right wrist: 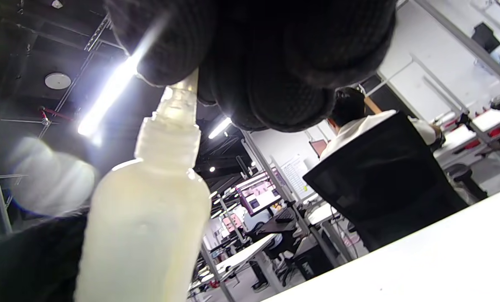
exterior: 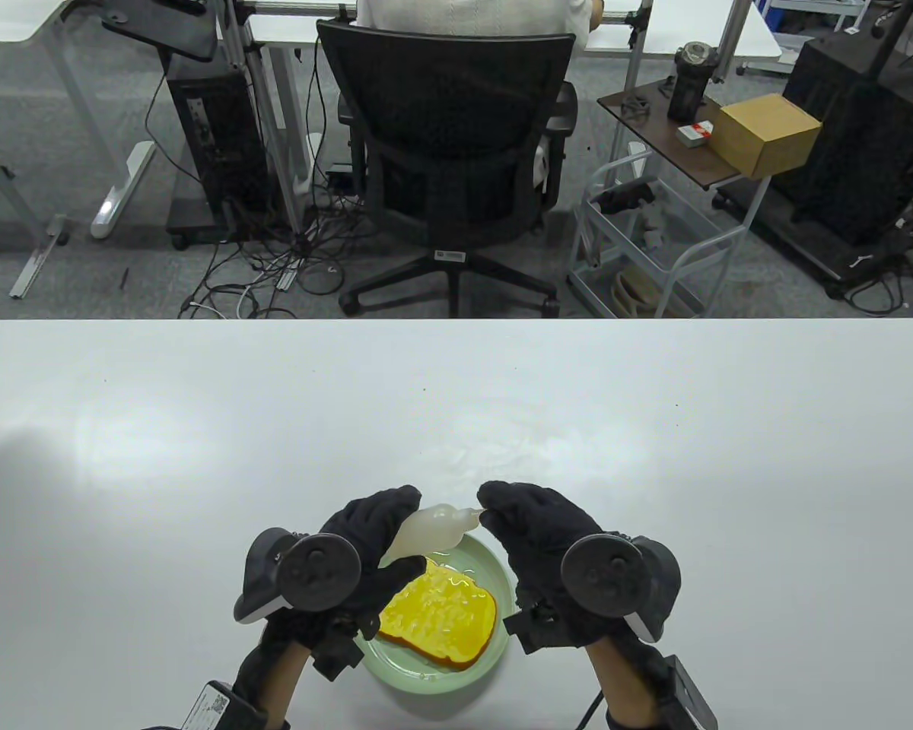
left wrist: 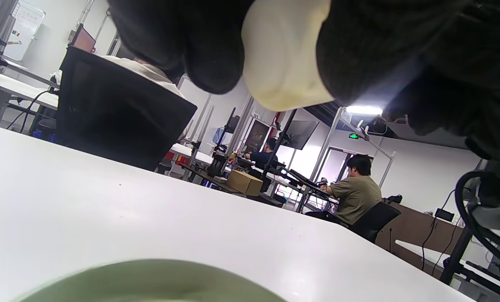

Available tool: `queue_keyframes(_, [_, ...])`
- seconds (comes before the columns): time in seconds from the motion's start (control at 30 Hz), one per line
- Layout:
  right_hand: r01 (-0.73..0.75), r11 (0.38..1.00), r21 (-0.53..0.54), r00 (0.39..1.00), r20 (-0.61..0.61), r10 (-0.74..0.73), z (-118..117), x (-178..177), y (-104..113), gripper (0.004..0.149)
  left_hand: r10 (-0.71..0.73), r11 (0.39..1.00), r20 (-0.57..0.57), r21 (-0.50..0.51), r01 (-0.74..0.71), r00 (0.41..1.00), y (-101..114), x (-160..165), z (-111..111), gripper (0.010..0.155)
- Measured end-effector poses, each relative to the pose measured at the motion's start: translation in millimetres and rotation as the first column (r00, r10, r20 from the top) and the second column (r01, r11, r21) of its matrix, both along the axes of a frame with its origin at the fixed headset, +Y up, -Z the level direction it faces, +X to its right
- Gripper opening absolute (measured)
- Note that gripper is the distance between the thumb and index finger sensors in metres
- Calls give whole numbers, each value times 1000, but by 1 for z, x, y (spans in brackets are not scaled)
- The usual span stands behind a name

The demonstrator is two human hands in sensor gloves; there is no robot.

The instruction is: Squeeze honey bottle to draw zigzag on toast

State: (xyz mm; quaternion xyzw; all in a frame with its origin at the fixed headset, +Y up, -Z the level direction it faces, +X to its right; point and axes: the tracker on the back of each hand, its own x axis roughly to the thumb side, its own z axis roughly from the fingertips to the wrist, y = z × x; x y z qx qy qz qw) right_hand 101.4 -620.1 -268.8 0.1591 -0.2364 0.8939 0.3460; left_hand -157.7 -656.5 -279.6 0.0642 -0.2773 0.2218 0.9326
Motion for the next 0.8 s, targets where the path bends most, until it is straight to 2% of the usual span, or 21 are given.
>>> queue_keyframes(0.3, [-37, 999, 20, 998, 52, 36, 1, -3, -4, 41, -32, 999, -18, 29, 32, 999, -1, 1, 1, 80])
queue_keyframes(0.4, [0, 999, 47, 998, 67, -3, 2, -2, -4, 40, -36, 998, -24, 48, 37, 999, 0, 0, 2, 80])
queue_keyframes(0.53, [113, 994, 5, 994, -3, -113, 0, 4, -1, 47, 46, 999, 24, -22, -45, 999, 1, -3, 0, 80])
queue_keyframes(0.63, [113, 992, -52, 993, -26, -114, -3, 8, -1, 48, 59, 997, 38, -49, -58, 998, 0, -3, -1, 80])
queue_keyframes(0.8, [126, 989, -80, 990, -53, -130, -6, 11, 0, 45, 56, 995, 66, -90, -50, 996, 0, -2, -1, 80])
